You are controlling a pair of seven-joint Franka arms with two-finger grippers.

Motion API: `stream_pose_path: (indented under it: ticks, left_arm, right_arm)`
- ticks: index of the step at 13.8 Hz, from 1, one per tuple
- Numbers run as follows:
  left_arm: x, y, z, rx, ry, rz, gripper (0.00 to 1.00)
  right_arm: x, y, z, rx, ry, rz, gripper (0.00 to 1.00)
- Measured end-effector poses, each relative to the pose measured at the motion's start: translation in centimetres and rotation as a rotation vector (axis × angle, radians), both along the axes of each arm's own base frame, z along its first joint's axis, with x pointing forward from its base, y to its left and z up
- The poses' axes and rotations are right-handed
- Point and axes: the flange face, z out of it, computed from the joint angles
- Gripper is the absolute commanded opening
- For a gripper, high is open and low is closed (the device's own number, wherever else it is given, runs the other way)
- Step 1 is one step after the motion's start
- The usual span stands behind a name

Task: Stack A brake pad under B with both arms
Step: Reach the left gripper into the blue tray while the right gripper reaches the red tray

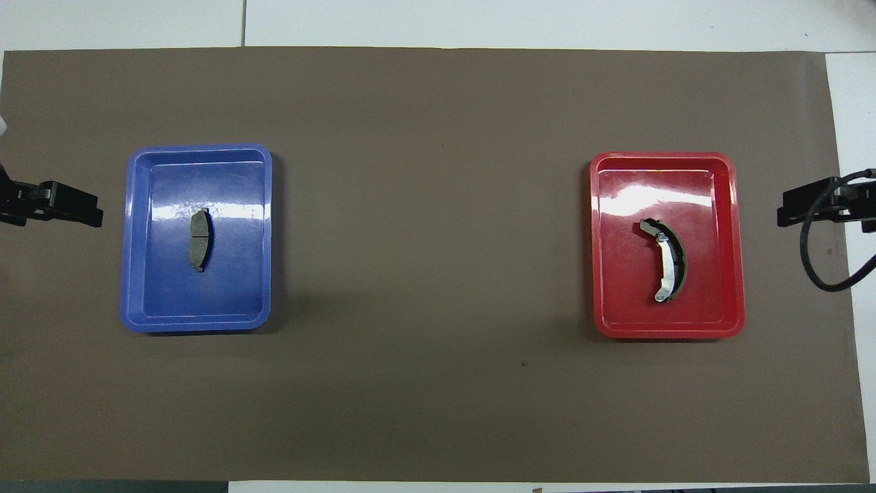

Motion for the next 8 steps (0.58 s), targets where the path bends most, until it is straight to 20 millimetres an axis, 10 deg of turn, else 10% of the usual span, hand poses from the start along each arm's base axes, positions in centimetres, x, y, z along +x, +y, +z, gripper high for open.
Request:
stream_pose_path:
  ticks: [8]
  left_arm:
    - [0.0, -0.42, 0.01, -0.039, 0.0, 0.003, 0.98]
  right_arm:
    - [0.0, 0.0, 0.0, 0.0, 0.0, 0.0, 1.0]
